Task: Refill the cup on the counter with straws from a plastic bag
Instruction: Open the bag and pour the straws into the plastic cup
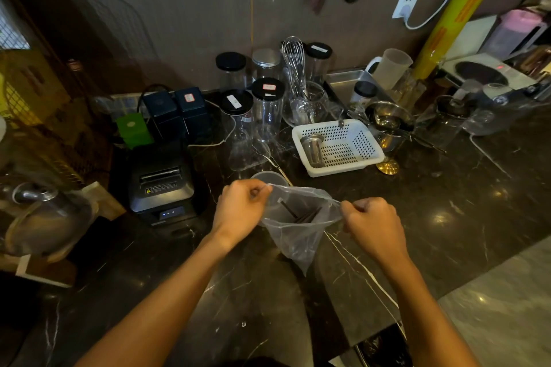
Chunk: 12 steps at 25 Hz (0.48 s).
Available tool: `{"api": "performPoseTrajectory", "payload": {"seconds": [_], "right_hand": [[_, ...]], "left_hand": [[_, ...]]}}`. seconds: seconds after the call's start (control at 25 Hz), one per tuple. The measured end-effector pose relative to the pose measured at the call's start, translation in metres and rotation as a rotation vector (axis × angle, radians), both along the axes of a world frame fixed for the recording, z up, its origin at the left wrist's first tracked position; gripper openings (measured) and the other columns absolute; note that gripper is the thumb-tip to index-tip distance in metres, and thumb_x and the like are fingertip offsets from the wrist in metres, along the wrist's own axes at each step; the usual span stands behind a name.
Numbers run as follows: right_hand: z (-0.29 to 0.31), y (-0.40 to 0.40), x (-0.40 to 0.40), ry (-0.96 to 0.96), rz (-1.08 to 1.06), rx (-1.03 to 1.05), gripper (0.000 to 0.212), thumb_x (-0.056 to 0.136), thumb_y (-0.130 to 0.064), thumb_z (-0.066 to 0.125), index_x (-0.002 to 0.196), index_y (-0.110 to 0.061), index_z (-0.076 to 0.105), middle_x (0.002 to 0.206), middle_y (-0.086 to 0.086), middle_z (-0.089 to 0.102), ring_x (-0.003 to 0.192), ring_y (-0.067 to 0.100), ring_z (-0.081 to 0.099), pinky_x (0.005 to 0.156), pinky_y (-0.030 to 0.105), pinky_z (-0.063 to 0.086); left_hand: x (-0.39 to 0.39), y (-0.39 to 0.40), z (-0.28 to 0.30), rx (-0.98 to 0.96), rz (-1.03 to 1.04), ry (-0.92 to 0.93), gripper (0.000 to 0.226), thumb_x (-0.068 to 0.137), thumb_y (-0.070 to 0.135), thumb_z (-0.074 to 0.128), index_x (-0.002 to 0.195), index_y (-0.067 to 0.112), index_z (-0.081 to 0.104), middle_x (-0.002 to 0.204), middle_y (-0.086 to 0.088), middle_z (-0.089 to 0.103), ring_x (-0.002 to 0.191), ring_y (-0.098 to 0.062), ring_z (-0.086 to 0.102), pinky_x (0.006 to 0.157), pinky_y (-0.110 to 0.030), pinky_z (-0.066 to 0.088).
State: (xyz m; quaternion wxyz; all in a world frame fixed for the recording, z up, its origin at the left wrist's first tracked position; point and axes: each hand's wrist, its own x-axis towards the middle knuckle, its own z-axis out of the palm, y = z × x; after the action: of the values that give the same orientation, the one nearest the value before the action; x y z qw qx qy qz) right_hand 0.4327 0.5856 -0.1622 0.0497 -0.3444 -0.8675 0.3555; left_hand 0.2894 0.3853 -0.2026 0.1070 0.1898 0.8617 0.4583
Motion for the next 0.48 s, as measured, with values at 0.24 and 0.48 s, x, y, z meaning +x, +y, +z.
{"api": "performPoseTrajectory", "payload": {"seconds": [0.24,0.48], "right_hand": [[-0.002,-0.012,0.01,0.156,0.199,-0.395,0.06,0.102,-0.05,0.056,0.079,0.004,0.067,0.064,0.012,0.067,0.056,0.02,0.065,0.057,0.025,0.055],[-0.076,0.025,0.004,0.0,-0.17,-0.582,0.025,0.108,-0.031,0.053,0.116,-0.011,0.065,0.113,0.017,0.07,0.088,0.029,0.073,0.077,0.044,0.064]], "left_hand": [[0.003,0.002,0.003,0.093,-0.149,-0.089,0.016,0.101,0.034,0.062,0.095,0.031,0.077,0.083,0.007,0.077,0.069,-0.003,0.075,0.063,-0.028,0.062],[0.006,0.01,0.008,0.16,-0.271,-0.069,0.018,0.102,0.034,0.061,0.105,0.026,0.077,0.093,0.006,0.078,0.075,-0.006,0.077,0.069,-0.033,0.064]]}}
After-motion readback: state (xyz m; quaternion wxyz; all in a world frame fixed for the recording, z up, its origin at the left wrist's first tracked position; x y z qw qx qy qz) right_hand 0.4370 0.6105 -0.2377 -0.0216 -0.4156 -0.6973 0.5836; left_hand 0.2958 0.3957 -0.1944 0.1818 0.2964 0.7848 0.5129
